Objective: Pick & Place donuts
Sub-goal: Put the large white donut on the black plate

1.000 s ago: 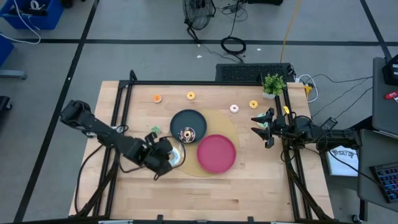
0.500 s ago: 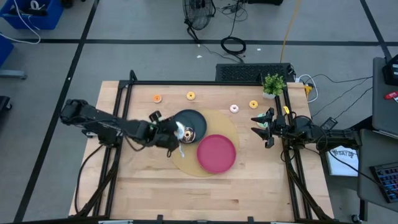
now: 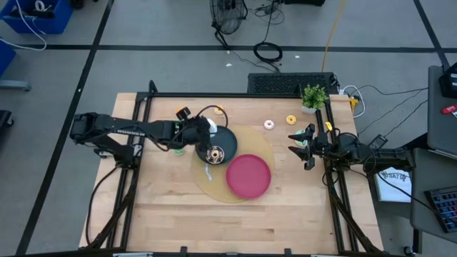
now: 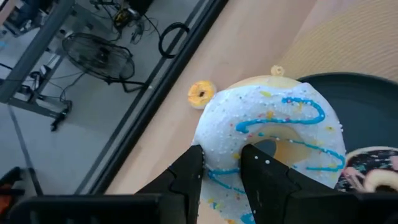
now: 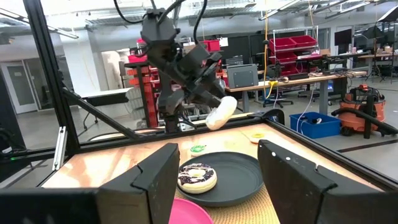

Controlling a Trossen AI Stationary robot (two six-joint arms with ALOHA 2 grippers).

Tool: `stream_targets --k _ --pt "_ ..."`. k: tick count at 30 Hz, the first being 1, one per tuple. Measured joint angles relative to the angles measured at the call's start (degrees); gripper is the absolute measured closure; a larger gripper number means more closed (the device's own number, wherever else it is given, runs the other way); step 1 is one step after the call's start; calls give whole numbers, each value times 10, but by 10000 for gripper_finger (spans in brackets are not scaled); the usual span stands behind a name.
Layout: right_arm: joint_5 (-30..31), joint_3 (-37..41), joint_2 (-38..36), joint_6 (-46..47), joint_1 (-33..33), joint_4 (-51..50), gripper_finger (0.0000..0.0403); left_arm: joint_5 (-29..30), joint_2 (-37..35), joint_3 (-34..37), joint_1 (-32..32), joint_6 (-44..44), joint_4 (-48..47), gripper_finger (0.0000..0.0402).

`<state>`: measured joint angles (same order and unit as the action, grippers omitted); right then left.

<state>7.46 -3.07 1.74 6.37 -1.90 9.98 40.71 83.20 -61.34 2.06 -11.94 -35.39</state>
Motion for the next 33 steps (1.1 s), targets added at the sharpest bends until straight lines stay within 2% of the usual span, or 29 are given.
stream_targets --k 8,16,23,33 --pt "0 0 0 0 0 0 195 -4 0 0 20 -21 1 291" --pt "0 0 0 0 0 0 195 -41 0 0 21 -22 1 291" --pt "0 0 0 0 0 0 195 -128 0 0 20 -43 3 291" --pt "0 0 0 0 0 0 195 -297 0 0 20 -216 29 291"
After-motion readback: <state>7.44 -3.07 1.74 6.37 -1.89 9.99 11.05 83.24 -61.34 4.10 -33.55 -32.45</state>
